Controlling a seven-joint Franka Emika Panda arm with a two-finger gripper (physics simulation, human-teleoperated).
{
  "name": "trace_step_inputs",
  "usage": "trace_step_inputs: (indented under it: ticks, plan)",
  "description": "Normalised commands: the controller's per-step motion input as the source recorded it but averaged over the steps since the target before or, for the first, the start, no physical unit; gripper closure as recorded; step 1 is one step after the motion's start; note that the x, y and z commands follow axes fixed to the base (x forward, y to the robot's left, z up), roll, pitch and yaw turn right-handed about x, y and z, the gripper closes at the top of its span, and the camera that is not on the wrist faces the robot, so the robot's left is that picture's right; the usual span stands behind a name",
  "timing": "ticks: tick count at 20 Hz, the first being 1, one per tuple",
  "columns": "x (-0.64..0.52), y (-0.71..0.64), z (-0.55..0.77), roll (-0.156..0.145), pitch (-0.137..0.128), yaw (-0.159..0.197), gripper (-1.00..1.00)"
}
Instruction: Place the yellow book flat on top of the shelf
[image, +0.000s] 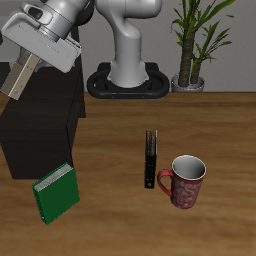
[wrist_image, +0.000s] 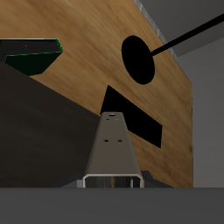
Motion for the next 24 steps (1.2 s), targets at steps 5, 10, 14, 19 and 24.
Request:
trace_step_inputs:
  ticks: [5,10,14,19,24]
  plan:
    - [0.27,-0.05,-0.59,0.071,0.204,-0.018,1.0]
    - [-0.02,0.37,-0.34,0.14,0.15,-0.084,-1.0]
    - [-0.04,0.23,0.02,0.029,0.023,-0.011,-1.0]
    - [-0.13,0.16,0.13,0.055,0.064,-0.092,-1.0]
    - [-0.22,0.4,0.2,0.105,-0.003,-0.057,-1.0]
